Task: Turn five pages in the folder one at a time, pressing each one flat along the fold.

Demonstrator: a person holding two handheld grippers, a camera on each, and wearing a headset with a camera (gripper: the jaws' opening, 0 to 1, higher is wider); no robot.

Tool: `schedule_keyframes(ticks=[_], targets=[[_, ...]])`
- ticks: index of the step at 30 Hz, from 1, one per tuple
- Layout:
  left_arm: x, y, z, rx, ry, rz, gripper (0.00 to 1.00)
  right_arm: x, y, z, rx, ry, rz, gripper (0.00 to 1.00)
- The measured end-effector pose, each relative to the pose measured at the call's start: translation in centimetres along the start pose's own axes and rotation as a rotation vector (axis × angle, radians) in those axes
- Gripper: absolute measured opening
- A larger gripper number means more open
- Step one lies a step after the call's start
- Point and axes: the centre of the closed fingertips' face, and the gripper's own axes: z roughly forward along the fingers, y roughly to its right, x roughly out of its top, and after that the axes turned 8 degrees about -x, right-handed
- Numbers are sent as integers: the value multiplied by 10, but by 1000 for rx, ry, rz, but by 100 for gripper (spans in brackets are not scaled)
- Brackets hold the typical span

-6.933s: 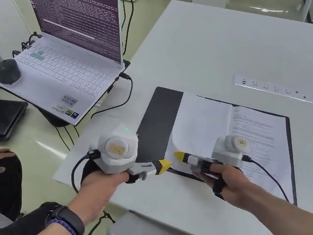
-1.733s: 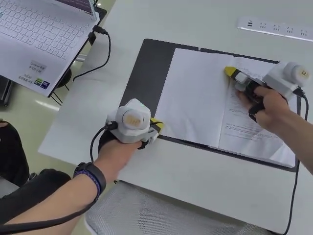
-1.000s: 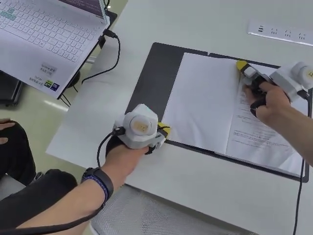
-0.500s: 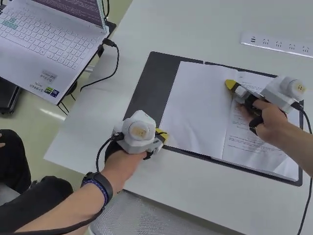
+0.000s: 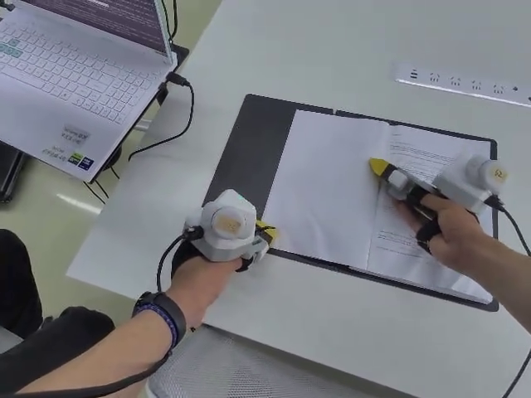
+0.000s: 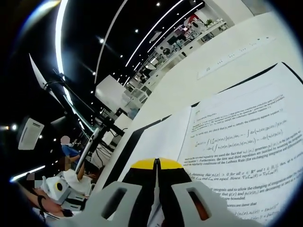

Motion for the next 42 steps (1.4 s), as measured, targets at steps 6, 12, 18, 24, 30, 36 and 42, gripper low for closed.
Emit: schedule_keyframes(ticks=[6,12,18,24,30,36,42], targets=[[0,0,1,-4,-2,2,0,-13,-10,-15,5,-3,4,0],[0,0,1,-7,1,5,0,-28,-14,-26,20,-33,-16,0],[0,0,1,-8,0,2,0,-43,-17,-36,41,-71,-44,0],[0,0,1,-9,-3,3,0,-57,-20,-46,48,-88,-59,0],[0,1,0,-10,-2,2,0,-77,-27,-61,65,-115,-77,0],[0,1,0,-9,-1,3,0,-90,-25,-69,78,-152,-107,0],[0,1,-1,-8,1,-3,0,-102,-24,-77,82,-167,-114,0]])
